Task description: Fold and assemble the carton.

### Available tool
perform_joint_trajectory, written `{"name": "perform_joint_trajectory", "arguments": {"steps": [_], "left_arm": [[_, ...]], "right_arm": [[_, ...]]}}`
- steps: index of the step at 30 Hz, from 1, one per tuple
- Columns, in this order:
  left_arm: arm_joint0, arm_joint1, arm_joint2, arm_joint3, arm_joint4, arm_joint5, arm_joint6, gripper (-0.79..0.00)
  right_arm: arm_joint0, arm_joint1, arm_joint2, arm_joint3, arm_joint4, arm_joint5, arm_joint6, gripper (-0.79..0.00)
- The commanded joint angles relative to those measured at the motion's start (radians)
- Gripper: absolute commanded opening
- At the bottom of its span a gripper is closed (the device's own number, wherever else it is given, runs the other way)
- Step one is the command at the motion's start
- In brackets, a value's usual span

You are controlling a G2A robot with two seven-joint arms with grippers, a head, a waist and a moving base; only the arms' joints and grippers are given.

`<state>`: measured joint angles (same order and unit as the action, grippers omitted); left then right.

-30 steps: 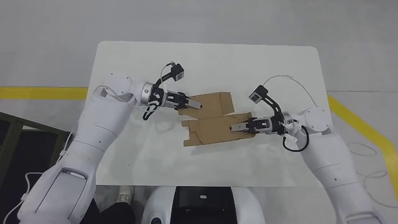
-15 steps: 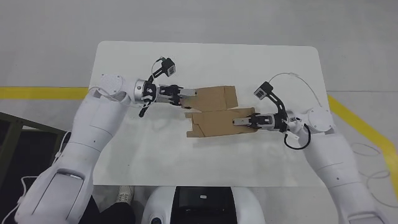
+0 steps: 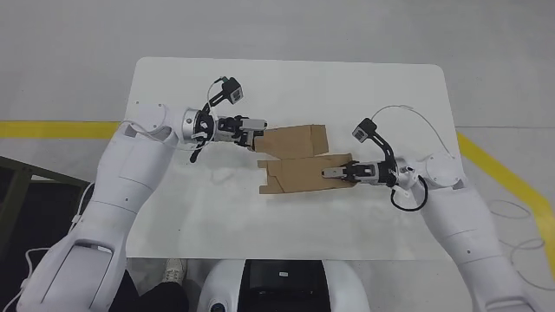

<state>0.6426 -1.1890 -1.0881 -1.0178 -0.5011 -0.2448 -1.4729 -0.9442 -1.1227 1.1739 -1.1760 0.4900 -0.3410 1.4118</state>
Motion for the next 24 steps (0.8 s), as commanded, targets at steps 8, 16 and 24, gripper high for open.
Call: {"name": "perform_joint_trajectory", "arguments": {"steps": [8,16,24], "left_arm": [[0.012,0.012,-0.017,-0.057,0.008,0.022,0.004,0.000],[0.018,0.017,-0.017,-0.078,0.009,0.036,0.009,0.000],[0.026,0.024,-0.024,-0.100,0.009,0.050,0.022,0.000]], "right_arm": [[0.005,0.002,-0.012,0.001,-0.026,-0.006,-0.024,-0.785],[0.005,0.004,-0.017,0.004,-0.032,-0.011,-0.045,-0.785],[0.002,0.007,-0.017,0.000,-0.031,-0.013,-0.064,-0.785]]}}
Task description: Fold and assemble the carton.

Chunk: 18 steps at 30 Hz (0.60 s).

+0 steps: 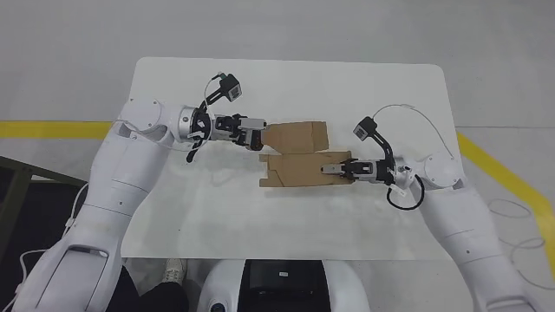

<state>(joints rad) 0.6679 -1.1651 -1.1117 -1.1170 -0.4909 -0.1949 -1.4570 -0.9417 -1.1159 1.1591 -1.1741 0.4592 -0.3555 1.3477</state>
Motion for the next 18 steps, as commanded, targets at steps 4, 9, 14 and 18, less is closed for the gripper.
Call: {"name": "perform_joint_trajectory", "arguments": {"steps": [4,9,14,18], "left_arm": [[-0.002,-0.002,0.009,0.009,-0.009,0.002,0.025,0.000],[-0.015,-0.008,0.036,0.035,-0.014,0.010,0.021,0.000],[-0.030,-0.013,0.053,0.059,-0.016,0.006,0.020,0.000],[-0.036,-0.014,0.063,0.069,-0.004,0.004,0.022,0.000]], "right_arm": [[-0.003,-0.001,-0.011,-0.015,0.004,0.004,-0.003,-0.785],[-0.001,-0.001,-0.019,-0.018,0.013,-0.002,0.006,-0.785],[0.001,-0.001,-0.023,-0.018,0.020,-0.007,0.002,-0.785],[0.003,0.000,-0.022,-0.022,0.022,-0.009,0.004,-0.785]]}}
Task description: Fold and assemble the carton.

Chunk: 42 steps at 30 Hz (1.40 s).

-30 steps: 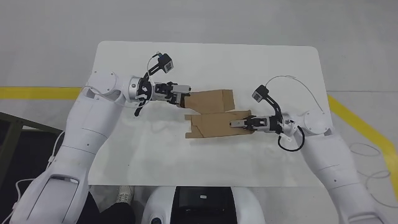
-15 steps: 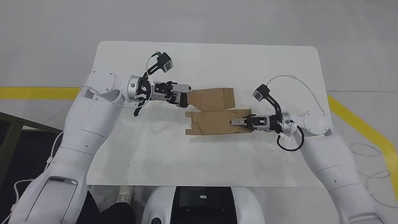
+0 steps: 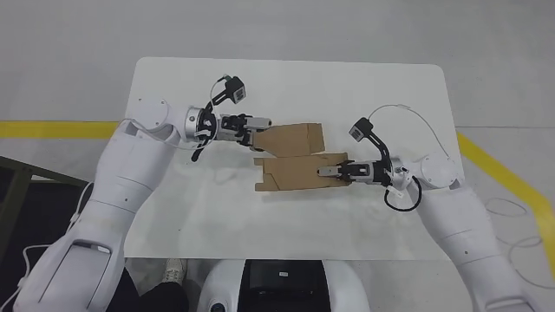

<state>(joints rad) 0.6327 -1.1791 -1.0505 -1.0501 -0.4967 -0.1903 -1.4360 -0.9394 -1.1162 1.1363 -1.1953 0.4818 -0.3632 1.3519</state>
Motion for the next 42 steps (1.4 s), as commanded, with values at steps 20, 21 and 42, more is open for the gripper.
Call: {"name": "perform_joint_trajectory", "arguments": {"steps": [20,21,42], "left_arm": [[-0.019,-0.001,0.027,0.043,0.016,0.000,-0.027,-0.369],[-0.019,0.000,0.027,0.044,0.020,0.000,-0.028,-0.357],[-0.013,0.010,0.034,0.042,0.046,0.016,-0.038,-0.570]], "right_arm": [[0.003,0.002,-0.017,-0.023,0.005,0.008,-0.001,-0.785],[0.004,0.002,-0.018,-0.023,0.005,0.009,-0.001,-0.785],[0.002,0.011,-0.011,-0.025,0.004,0.010,-0.004,-0.785]]}}
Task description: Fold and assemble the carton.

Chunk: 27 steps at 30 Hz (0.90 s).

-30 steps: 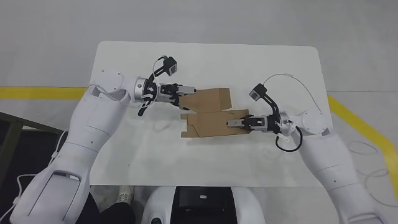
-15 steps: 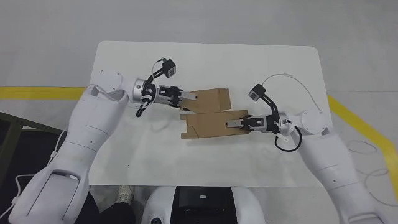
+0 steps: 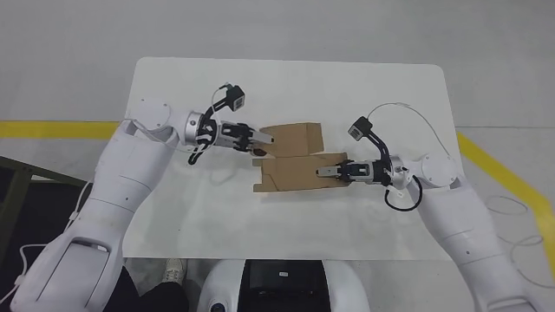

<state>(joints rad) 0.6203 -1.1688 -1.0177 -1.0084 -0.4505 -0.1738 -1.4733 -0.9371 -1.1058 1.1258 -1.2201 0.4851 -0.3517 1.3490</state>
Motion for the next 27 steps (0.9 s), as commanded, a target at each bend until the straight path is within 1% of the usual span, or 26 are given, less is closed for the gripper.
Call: {"name": "perform_joint_trajectory", "arguments": {"steps": [1,3,8,9,10,11,12,13,14,21,27], "left_arm": [[-0.001,0.000,0.002,0.002,-0.002,0.001,-0.002,-0.585],[-0.002,0.000,0.004,0.004,-0.003,0.003,0.001,-0.650],[-0.005,-0.001,0.008,0.008,-0.007,0.003,0.005,-0.739],[-0.005,-0.001,0.009,0.008,-0.007,0.003,0.005,-0.782],[-0.006,-0.001,0.010,0.009,-0.008,0.003,0.005,-0.785],[-0.007,-0.001,0.009,0.010,-0.010,0.004,0.007,-0.785],[-0.007,-0.001,0.009,0.009,-0.011,0.004,0.007,-0.785],[-0.008,-0.001,0.009,0.009,-0.011,0.004,0.008,-0.785],[-0.008,-0.001,0.009,0.008,-0.012,0.003,0.008,-0.785],[-0.003,0.003,0.003,-0.010,-0.007,-0.008,0.011,-0.785],[0.015,0.006,0.004,-0.038,-0.004,-0.025,0.012,-0.785]], "right_arm": [[0.000,0.000,-0.001,-0.001,0.001,-0.002,-0.001,-0.785],[0.000,0.000,-0.002,-0.002,0.001,-0.002,-0.003,-0.785],[0.000,0.001,-0.006,-0.006,-0.004,0.000,-0.007,-0.785],[0.000,0.001,-0.007,-0.007,-0.005,0.001,-0.008,-0.785],[0.000,0.001,-0.007,-0.008,-0.006,0.001,-0.010,-0.785],[0.000,0.002,-0.006,-0.008,-0.008,0.001,-0.013,-0.659],[0.000,0.002,-0.006,-0.009,-0.011,0.001,-0.016,-0.511],[-0.001,0.003,-0.005,-0.007,-0.011,0.002,-0.019,-0.305],[-0.002,0.003,-0.003,-0.004,-0.010,0.005,-0.024,0.000],[-0.021,0.016,0.053,-0.001,-0.026,-0.016,-0.092,0.000],[-0.057,0.036,0.141,-0.079,-0.046,-0.066,-0.154,0.000]]}}
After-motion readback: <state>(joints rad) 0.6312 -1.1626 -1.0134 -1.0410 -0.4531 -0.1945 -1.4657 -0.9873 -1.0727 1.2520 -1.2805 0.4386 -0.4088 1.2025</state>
